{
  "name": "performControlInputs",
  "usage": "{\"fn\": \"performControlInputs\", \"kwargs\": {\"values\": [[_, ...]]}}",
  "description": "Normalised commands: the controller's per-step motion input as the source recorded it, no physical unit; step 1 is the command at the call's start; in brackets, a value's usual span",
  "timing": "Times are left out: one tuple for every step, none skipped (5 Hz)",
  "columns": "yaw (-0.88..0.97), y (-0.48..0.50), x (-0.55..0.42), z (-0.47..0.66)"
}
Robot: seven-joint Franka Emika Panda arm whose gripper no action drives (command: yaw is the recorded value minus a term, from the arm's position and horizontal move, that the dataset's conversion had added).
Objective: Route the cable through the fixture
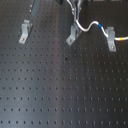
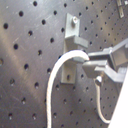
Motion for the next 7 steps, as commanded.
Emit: {"fn": "performControlInputs", "kwargs": {"values": [[0.1, 0.095, -0.013, 0.0], [0.04, 0.179, 0.144, -0.12], [0.05, -0.008, 0.199, 0.02], [-0.1, -0.083, -0.126, 0.25], [-0.42, -0.028, -0.256, 0.11], [0.03, 0.095, 0.191, 0.0], [0.23, 0.061, 0.265, 0.0]]}}
